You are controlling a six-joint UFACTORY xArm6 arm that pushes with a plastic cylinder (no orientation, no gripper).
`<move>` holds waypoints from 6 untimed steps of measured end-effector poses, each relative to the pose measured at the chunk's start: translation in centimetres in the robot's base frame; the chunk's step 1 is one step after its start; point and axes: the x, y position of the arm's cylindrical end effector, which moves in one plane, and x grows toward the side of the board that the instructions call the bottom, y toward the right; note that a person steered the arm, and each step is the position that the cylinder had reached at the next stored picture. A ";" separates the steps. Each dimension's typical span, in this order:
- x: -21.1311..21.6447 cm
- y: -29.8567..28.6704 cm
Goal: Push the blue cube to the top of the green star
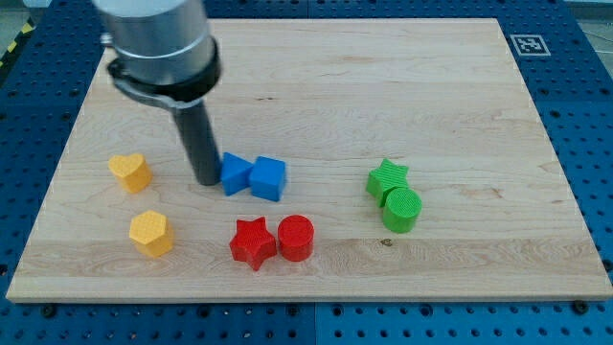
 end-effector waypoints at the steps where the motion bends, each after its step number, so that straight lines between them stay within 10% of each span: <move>1: 0.0 3.9; 6: 4.7 6.5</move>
